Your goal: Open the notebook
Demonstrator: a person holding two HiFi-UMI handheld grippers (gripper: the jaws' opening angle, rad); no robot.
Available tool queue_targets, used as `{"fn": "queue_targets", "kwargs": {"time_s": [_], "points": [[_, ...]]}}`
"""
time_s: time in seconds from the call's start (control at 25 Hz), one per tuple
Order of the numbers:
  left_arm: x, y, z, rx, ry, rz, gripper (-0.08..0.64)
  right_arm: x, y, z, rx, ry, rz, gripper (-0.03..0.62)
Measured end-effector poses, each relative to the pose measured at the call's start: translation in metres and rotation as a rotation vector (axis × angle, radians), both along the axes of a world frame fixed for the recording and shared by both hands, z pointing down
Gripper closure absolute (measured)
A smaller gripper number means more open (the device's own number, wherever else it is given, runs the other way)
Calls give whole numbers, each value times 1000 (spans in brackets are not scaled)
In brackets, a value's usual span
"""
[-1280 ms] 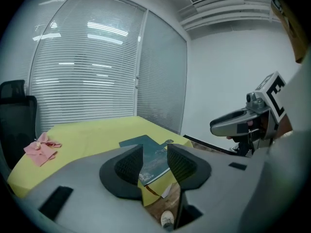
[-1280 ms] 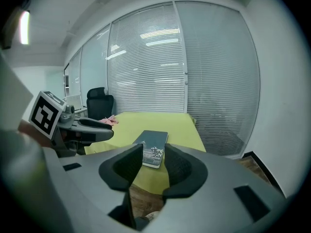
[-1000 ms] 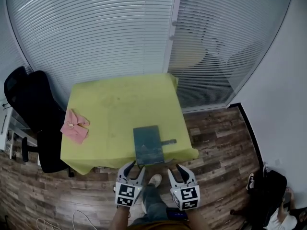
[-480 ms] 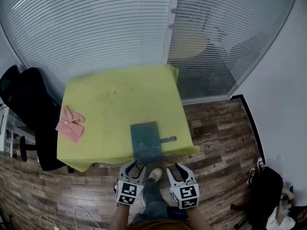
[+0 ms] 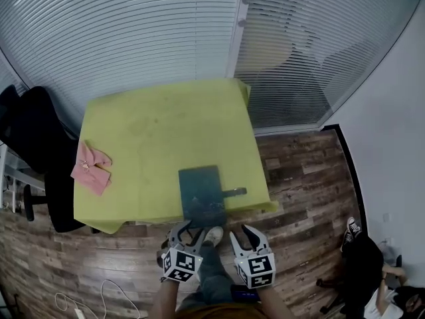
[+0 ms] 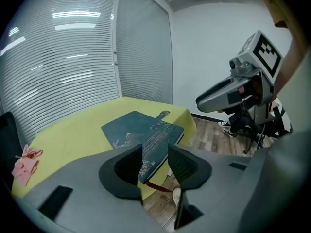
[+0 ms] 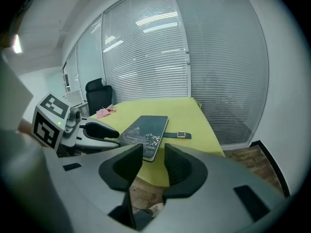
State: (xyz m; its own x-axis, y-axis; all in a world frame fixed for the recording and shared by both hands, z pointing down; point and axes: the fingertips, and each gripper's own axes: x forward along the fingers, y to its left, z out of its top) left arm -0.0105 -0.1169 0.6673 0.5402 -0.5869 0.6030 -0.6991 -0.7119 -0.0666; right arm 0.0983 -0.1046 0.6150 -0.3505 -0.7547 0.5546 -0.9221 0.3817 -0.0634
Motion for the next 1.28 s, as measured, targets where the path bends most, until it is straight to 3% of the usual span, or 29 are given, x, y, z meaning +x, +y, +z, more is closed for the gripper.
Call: {"fn": "queue_targets", "kwargs": {"time_s": [0.32,0.56,1.28], "points": [[5,-3,18,2,-68,59,387,-1,-8,12,-30,-2,-3,439],[6,-1,23,64,-166,120,385,-2,-10,15,-34,-3,-1,439],[7,-4,24,75,-178,133,371,1,-3,5,-16,5,7,442]]}}
